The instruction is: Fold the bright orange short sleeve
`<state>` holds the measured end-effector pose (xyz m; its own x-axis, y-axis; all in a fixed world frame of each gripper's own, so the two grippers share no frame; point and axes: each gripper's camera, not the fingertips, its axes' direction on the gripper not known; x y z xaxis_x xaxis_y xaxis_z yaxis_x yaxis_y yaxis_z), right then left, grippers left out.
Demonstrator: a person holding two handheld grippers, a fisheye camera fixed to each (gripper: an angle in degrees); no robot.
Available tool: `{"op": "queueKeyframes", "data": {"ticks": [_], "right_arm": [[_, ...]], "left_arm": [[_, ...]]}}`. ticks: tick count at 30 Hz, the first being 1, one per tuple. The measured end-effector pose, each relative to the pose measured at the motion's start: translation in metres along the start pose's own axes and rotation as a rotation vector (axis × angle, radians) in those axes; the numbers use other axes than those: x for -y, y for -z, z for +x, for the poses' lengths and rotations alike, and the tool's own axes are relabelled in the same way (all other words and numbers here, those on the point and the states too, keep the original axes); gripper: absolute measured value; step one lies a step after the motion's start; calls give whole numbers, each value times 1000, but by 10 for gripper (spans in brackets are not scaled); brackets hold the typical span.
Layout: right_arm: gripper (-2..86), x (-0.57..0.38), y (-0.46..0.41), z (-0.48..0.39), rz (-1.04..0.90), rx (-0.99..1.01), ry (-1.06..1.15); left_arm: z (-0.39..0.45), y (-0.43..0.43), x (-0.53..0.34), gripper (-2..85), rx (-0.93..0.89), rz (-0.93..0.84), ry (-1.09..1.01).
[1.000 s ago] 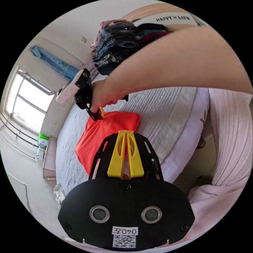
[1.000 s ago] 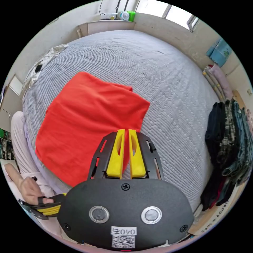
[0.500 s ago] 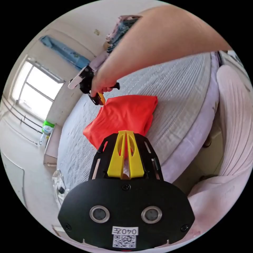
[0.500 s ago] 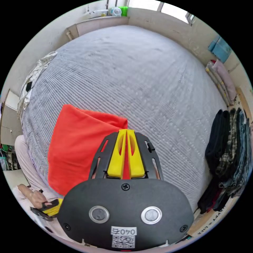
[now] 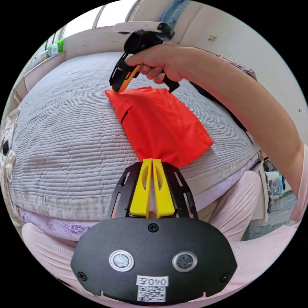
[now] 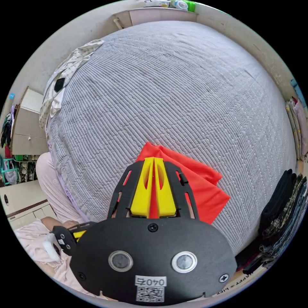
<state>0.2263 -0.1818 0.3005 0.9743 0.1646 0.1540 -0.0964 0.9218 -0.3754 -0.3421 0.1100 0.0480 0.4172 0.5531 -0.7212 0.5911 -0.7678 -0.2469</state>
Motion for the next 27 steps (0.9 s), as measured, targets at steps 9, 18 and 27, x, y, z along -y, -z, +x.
{"op": "queueKeyframes", "data": {"ticks": [9,18,27], "right_arm": [[-10,-8,-41,11,32,-41,-27],[-9,-172,47,23,405,-18,38],[-6,-324,-25,15,483,149,-41]], "left_arm": [[-3,8,-5,-9,26,53,-137],[-40,100,-11,-6,-11,333,-84],[40,44,69,-9,462,224,-375]]}}
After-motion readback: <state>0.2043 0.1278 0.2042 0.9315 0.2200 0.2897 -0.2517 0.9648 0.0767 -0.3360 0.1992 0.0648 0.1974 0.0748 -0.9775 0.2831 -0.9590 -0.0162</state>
